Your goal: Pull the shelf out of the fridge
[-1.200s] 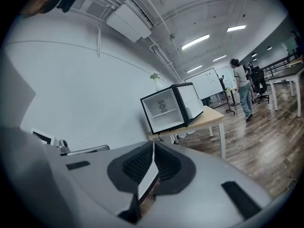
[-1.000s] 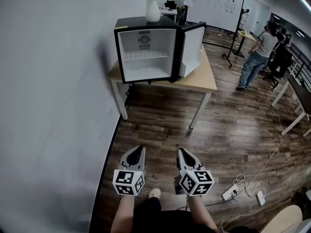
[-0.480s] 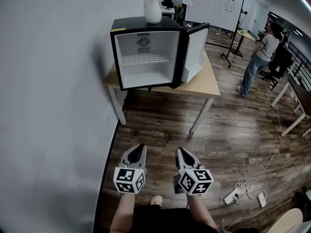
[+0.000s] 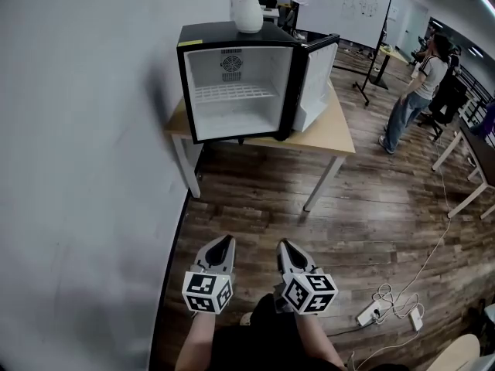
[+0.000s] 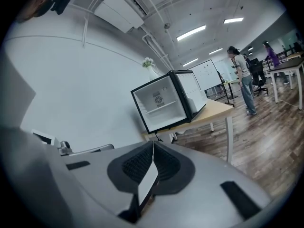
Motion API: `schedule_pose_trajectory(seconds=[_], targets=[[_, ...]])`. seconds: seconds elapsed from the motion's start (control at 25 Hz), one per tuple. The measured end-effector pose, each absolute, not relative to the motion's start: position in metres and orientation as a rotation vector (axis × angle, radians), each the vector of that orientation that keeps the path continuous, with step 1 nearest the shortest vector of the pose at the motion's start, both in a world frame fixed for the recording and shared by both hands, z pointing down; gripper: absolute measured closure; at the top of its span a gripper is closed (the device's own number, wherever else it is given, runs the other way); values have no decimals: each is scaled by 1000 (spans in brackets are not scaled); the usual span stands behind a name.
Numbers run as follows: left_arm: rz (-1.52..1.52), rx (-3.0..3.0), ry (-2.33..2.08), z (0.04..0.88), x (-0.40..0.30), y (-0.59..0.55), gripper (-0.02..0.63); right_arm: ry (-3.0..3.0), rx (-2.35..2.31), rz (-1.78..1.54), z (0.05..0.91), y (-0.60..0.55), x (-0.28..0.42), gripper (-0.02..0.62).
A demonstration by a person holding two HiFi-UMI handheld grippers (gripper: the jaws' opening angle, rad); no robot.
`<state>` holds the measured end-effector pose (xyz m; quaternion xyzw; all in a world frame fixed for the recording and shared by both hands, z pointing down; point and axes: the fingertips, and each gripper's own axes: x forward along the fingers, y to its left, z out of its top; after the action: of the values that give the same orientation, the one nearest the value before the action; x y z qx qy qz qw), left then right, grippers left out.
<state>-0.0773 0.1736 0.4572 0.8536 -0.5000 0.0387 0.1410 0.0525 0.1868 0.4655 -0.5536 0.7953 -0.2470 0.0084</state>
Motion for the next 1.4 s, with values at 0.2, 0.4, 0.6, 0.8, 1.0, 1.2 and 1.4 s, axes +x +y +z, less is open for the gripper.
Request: schedule_pose_trajectory(seconds=[0.2,0.4,0.6,0.8,1.0,1.2,1.4], targets=[[111,2450,-1455,459,-83,171,591,2464,-1746,-791,468,181,58,603],[109,2441,-1467,461,-86,159,591,2454,-1737,-809,471,169,58,603],[108,2440,-1463,463,-78,136,591,2477,-1722,-804,473,144,62,603],[108,2441,-1487,458,-73,97,591,2482,-1700,-786,466,104,68,603],[103,2443,-1497,453,-63,51,591,2482,-1674,-787,462,58,75,603],[122,2441,-1500,453,-54,9,591,2481,-1661,-805,462,12,81,603],[128,2408,-1549,453,-58,-30,591,2495,-1640,-829,463,-32,81,603]])
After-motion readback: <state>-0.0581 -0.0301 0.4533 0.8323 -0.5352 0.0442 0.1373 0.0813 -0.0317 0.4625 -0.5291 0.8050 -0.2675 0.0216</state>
